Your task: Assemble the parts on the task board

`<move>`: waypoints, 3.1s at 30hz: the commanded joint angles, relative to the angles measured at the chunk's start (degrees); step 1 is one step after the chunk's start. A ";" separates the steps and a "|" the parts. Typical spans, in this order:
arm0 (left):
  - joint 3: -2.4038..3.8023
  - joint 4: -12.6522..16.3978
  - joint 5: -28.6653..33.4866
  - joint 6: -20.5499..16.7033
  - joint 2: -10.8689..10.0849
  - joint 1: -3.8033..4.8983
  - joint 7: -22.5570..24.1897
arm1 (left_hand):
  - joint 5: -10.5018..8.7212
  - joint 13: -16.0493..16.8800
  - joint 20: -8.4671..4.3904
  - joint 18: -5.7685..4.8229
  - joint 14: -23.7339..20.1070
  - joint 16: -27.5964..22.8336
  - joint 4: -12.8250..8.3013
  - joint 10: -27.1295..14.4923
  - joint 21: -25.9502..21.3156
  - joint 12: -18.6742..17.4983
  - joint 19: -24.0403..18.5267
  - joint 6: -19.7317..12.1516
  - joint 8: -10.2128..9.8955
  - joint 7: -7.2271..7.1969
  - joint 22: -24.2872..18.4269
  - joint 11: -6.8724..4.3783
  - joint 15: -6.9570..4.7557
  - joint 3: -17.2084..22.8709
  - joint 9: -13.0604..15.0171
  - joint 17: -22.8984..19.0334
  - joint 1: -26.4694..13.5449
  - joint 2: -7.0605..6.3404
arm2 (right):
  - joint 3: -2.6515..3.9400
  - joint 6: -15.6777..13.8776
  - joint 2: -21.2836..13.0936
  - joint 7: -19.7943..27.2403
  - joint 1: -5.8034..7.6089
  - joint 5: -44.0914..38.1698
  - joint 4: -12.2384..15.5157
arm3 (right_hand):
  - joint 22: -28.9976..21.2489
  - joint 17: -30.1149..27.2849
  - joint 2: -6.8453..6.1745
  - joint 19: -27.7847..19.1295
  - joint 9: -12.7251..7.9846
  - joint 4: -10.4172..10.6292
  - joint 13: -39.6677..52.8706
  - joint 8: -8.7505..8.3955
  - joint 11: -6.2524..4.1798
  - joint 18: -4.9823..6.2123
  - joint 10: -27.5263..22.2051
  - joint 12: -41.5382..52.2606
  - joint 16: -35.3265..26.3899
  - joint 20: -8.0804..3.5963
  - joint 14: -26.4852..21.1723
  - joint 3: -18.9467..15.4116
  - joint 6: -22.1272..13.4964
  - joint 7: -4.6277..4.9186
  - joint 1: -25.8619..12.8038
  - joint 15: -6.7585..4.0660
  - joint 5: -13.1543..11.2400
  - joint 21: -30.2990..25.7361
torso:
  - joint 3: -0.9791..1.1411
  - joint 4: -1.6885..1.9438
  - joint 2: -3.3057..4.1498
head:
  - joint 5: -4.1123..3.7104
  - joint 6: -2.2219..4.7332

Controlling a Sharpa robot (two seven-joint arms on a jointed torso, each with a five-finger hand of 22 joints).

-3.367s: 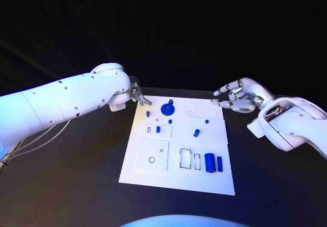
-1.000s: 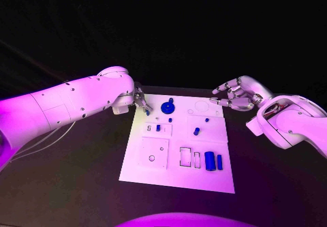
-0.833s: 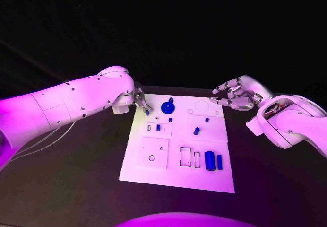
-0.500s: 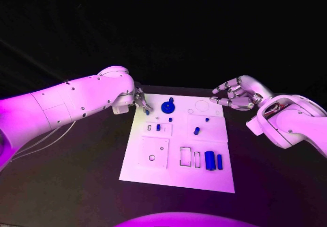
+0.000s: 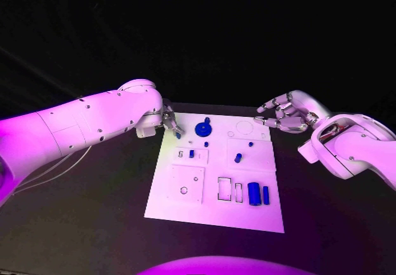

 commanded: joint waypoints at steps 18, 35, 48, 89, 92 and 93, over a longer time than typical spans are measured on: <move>0.02 1.44 7.86 -3.12 -1.56 -0.04 1.22 | 0.14 -0.64 0.30 -0.85 6.03 0.14 -6.94 0.68 0.14 -0.20 5.95 -0.56 2.16 0.58 15.10 -0.03 0.27 23.89 2.18 15.09 4.71 -4.97 | 0.01 0.39 0.03 0.67 -0.04 -0.18 0.02 | 0.03 6.78 0.08 -0.01 -0.06 -0.18 0.08 0.26 -0.31 1.08 0.09 0.07 -0.38 -0.44 3.88 -0.20 0.02 -0.20 -0.28 -0.42 0.26 -0.19 | 0.02 0.06 -0.09 | 0.12 -0.10; 0.07 14.32 8.76 -9.45 -9.18 -0.21 1.95 | 0.06 -0.75 0.13 -0.85 6.03 0.14 -8.64 1.02 0.14 -0.18 5.95 -0.37 3.52 0.32 15.10 -0.32 0.07 27.53 3.40 15.09 2.81 -6.83 | 0.01 0.29 -0.11 0.83 -0.09 -0.08 -0.01 | -0.06 6.72 0.18 -0.06 -0.07 -0.20 0.08 0.32 -0.33 1.11 0.12 0.10 -0.42 -0.46 3.87 -0.19 0.04 -0.22 -0.25 -0.44 0.36 -0.36 | -0.07 0.08 -0.05 | 0.42 -0.06; 0.04 17.58 1.44 -7.55 -10.86 -2.55 1.96 | 0.03 -0.93 0.07 -0.85 6.03 0.14 -9.50 1.18 0.14 -0.32 5.95 -0.10 3.98 0.24 15.10 -0.41 -0.01 28.56 3.77 15.09 2.66 -7.85 | 0.01 0.26 -0.18 0.94 -0.23 0.03 0.02 | -0.05 6.69 0.21 -0.04 -0.07 -0.19 0.01 0.34 -0.33 1.11 0.07 0.04 -0.45 -0.46 3.86 -0.18 0.05 -0.22 -0.26 -0.44 0.39 -0.36 | -0.07 0.02 -0.01 | 0.70 -0.15; 0.04 19.74 -2.06 -6.30 -11.08 -4.43 0.49 | -0.05 -2.11 -0.14 -0.85 6.03 0.14 -9.91 1.50 0.14 -1.36 5.95 0.47 5.27 -0.24 15.10 -0.80 -0.30 30.18 5.14 15.09 0.98 -9.39 | 0.01 0.25 -0.30 1.21 -0.44 0.25 0.08 | -0.10 6.69 0.30 -0.06 -0.08 -0.17 0.02 0.37 -0.33 1.12 0.09 0.07 -0.45 -0.47 3.86 -0.19 0.04 -0.22 -0.31 -0.45 0.47 -0.44 | 0.01 -0.04 0.02 | 0.98 -0.53; 0.04 19.72 -2.10 -6.37 -11.11 -4.49 0.52 | -0.06 -2.15 -0.16 -0.85 6.03 0.14 -9.86 1.57 0.14 -1.37 5.95 0.47 5.39 -0.30 15.10 -0.84 -0.34 30.25 5.31 15.09 0.77 -9.48 | 0.01 0.25 -0.28 1.23 -0.46 0.25 0.05 | -0.10 6.69 0.30 -0.06 -0.08 -0.17 0.02 0.37 -0.33 1.12 0.09 0.07 -0.45 -0.47 3.86 -0.19 0.04 -0.22 -0.31 -0.45 0.47 -0.44 | 0.01 -0.04 0.02 | 1.01 -0.56; 0.04 19.72 -2.10 -6.38 -11.12 -4.51 0.53 | -0.06 -2.15 -0.16 -0.85 6.03 0.14 -9.86 1.58 0.14 -1.37 5.95 0.47 5.40 -0.30 15.10 -0.85 -0.34 30.26 5.32 15.09 0.76 -9.48 | 0.01 0.25 -0.27 1.23 -0.47 0.25 0.04 | -0.10 6.69 0.30 -0.06 -0.08 -0.17 0.02 0.37 -0.33 1.12 0.09 0.07 -0.45 -0.47 3.86 -0.19 0.04 -0.22 -0.31 -0.45 0.47 -0.44 | 0.03 -0.04 0.03 | 0.99 -0.57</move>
